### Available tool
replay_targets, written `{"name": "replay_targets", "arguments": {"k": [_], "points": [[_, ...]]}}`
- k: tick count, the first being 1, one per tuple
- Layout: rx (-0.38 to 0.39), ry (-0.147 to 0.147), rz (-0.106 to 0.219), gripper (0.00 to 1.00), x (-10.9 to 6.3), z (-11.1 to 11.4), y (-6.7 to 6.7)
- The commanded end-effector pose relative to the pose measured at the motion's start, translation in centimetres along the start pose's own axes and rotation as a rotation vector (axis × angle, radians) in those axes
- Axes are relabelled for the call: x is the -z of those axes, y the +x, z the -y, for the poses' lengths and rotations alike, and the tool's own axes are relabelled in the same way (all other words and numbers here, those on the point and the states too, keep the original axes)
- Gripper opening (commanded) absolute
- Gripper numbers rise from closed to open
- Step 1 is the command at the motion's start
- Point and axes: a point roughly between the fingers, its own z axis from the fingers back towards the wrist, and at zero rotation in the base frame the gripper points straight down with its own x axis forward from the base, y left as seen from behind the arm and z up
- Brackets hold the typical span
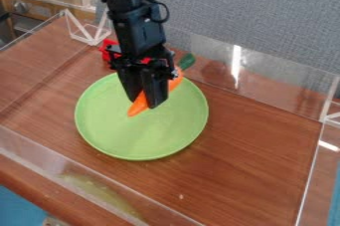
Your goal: Put the carrot on the green plate
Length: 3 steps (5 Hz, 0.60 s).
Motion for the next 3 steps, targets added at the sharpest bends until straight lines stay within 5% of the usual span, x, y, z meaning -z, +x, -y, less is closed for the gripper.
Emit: {"name": "replay_targets", "arguments": {"k": [1,2,3], "points": [[0.021,0.016,0.052,0.00,-1.40,0.17,0.07],[0.023,0.009,0.049,0.00,-1.09,0.20,0.04],[0.011,0.010,0.033,1.00,-0.96,0.04,-0.13]]}}
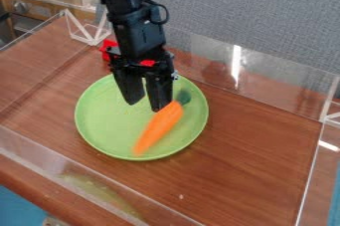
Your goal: Put the carrot on the green plate
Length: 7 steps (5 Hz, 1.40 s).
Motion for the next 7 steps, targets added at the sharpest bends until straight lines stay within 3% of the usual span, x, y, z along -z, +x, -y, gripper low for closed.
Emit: {"name": "replay_targets", "arguments": {"k": [1,7], "points": [[0.001,0.039,0.068,1.00,-2.6,0.0,0.3],[-0.040,0.108,0.140,1.00,-6.0,-1.8,2.7]]}}
